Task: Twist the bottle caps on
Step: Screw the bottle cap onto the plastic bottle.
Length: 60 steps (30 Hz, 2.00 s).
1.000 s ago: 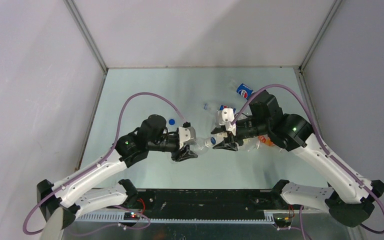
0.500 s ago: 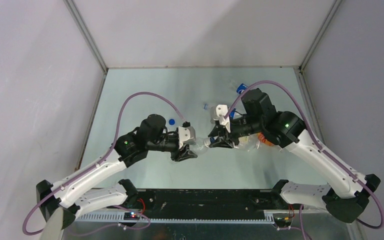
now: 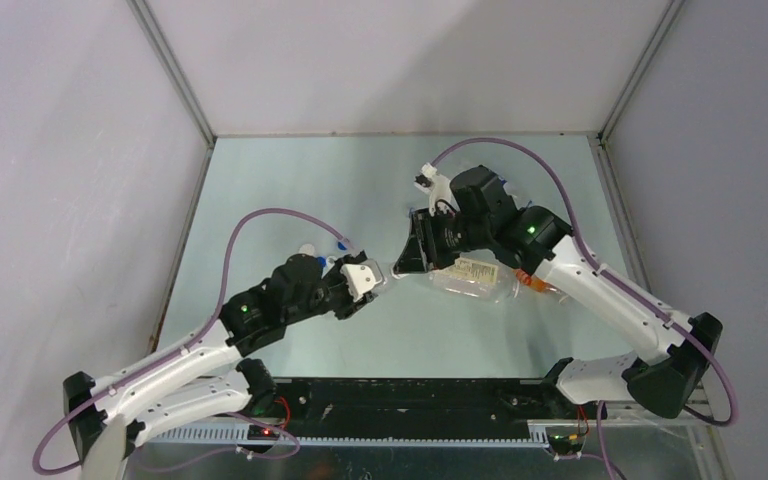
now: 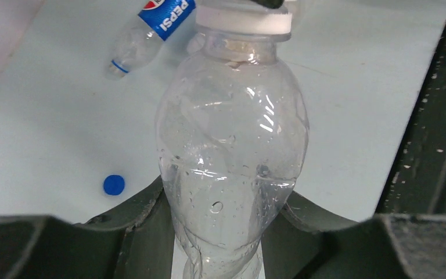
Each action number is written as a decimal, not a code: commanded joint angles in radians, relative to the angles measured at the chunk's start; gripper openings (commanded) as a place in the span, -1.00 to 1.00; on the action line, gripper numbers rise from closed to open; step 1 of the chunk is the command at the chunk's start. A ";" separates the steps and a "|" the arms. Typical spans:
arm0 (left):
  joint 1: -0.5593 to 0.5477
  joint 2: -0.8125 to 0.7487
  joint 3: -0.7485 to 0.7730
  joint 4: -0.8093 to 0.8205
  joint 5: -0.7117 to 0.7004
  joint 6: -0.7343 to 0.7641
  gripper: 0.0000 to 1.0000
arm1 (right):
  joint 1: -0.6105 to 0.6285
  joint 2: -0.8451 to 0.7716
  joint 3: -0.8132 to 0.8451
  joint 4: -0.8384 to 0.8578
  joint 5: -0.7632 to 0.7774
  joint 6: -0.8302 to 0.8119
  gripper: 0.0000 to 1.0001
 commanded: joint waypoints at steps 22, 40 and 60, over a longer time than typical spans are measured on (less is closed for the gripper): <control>0.083 0.168 0.210 -0.146 0.535 0.013 -1.00 | 0.007 -0.278 -0.064 -0.132 -0.224 -1.131 0.33; 0.083 0.201 0.243 -0.126 0.571 0.000 -1.00 | 0.039 -0.206 -0.066 -0.116 -0.287 -1.119 -0.18; -0.181 -0.009 0.034 0.177 -0.403 0.208 -0.96 | -0.064 0.035 -0.121 0.156 -0.124 0.413 -0.97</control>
